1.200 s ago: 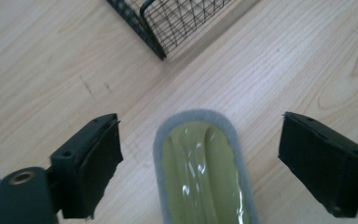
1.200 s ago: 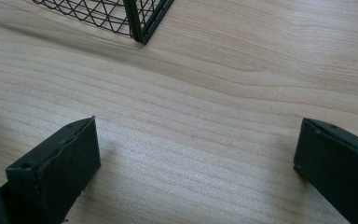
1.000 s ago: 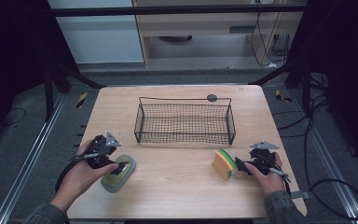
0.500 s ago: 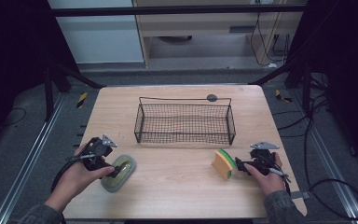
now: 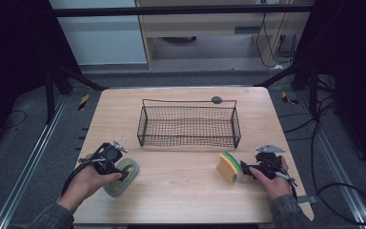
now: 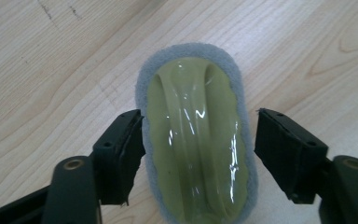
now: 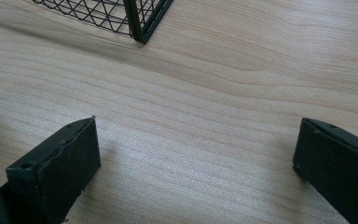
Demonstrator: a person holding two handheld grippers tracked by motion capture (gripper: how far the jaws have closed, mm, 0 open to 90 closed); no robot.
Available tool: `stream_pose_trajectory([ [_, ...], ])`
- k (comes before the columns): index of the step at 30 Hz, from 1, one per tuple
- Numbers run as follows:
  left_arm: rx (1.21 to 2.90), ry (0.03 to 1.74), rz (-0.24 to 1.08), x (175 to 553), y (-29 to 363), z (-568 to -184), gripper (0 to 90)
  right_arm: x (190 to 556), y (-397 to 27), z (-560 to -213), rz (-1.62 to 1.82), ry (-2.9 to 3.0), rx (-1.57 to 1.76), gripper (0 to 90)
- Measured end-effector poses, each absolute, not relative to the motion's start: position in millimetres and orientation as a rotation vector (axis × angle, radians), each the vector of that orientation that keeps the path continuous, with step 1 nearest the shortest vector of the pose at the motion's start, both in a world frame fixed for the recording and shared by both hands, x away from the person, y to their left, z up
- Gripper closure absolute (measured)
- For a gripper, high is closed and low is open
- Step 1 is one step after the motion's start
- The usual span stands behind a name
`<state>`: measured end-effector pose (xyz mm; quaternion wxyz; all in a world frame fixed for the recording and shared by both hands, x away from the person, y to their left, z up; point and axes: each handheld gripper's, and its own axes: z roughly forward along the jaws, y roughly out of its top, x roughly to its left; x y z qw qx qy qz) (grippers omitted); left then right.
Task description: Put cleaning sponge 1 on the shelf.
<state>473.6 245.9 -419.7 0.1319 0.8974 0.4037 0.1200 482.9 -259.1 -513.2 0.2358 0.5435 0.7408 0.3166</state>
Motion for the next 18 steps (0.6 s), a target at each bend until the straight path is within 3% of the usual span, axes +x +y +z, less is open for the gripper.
stream_pose_trajectory([
  [18,2.58,1.232,0.251,491,252,-432,59.7,483,-259,-513,0.868,2.035,1.484,0.8],
])
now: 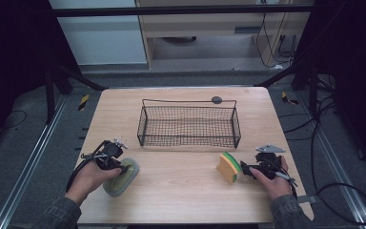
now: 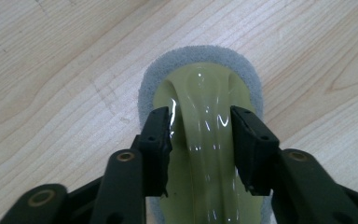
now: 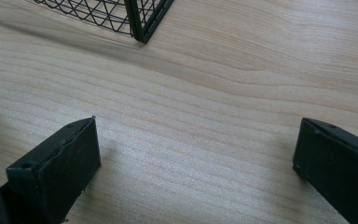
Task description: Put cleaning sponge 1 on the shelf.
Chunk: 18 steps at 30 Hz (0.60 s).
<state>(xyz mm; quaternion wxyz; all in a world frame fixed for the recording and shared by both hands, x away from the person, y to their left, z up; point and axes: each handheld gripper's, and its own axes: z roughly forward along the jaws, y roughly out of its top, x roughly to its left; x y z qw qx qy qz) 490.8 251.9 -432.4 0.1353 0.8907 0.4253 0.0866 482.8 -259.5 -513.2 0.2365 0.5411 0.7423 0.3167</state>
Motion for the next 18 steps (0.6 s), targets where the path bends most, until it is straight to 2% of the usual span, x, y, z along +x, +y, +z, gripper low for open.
stream_pose_trajectory([
  [7,2.613,1.193,0.246,488,250,-433,68.9,483,-259,-513,0.868,2.035,1.484,0.8],
  [13,2.661,1.075,0.274,482,254,-429,69.8,483,-259,-513,0.867,2.035,1.486,0.8],
  [18,2.638,0.995,0.305,475,265,-417,70.0,483,-259,-513,0.869,2.035,1.489,0.8],
])
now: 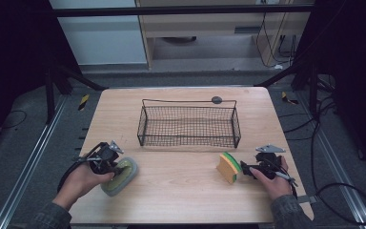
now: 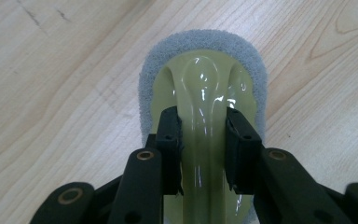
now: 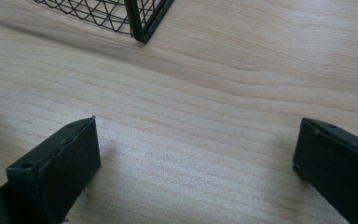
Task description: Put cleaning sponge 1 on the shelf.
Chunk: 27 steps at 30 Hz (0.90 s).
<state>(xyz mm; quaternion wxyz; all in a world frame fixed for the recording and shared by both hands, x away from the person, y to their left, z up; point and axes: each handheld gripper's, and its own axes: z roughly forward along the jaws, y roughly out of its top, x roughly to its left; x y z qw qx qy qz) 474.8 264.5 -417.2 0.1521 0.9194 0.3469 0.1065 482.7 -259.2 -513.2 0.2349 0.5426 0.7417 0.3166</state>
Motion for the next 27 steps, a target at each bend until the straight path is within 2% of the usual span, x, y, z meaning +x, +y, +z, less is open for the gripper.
stream_pose_trajectory([
  [13,2.659,0.819,0.478,468,265,-383,70.1,483,-259,-513,0.869,2.038,1.488,0.6],
  [27,2.71,0.559,0.629,482,230,-353,70.1,483,-259,-513,0.871,2.042,1.487,0.4],
])
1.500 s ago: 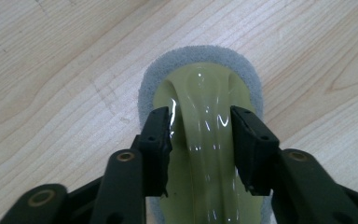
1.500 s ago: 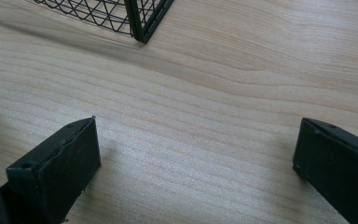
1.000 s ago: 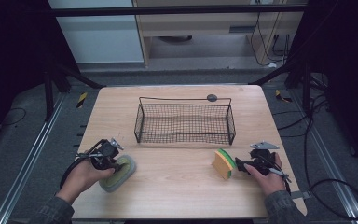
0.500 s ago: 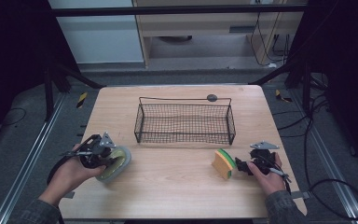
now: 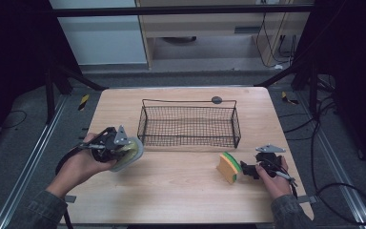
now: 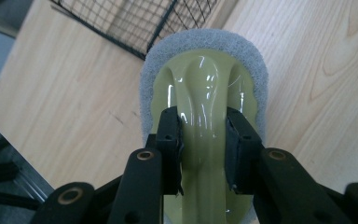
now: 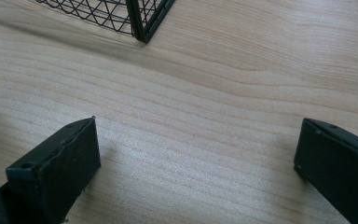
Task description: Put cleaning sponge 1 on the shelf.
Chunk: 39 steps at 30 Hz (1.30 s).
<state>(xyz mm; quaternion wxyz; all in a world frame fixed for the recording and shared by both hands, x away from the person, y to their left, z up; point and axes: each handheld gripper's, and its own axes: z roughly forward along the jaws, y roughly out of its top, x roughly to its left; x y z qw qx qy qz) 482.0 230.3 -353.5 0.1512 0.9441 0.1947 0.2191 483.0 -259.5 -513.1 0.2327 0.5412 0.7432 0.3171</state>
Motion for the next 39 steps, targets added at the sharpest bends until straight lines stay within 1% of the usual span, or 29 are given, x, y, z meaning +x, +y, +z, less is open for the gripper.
stream_pose_trajectory([
  [2,2.722,0.524,0.65,485,226,-351,70.1,483,-259,-513,0.872,2.042,1.488,0.4],
  [11,2.726,0.467,0.697,491,214,-340,70.1,483,-259,-513,0.872,2.042,1.488,0.4],
  [14,2.736,0.434,0.721,495,210,-329,70.1,483,-259,-513,0.872,2.042,1.487,0.5],
  [19,2.719,0.399,0.725,507,206,-312,70.2,482,-260,-513,0.878,2.047,1.482,0.5],
  [25,2.713,0.34,0.752,521,202,-300,70.2,482,-260,-513,0.878,2.046,1.485,0.5],
  [32,2.733,0.258,0.761,537,195,-300,70.2,483,-260,-514,0.874,2.047,1.472,0.5],
  [35,2.751,0.216,0.785,544,189,-305,70.2,483,-260,-513,0.876,2.046,1.478,0.4],
  [39,2.755,0.201,0.823,551,180,-305,70.2,482,-260,-513,0.873,2.048,1.478,0.4],
])
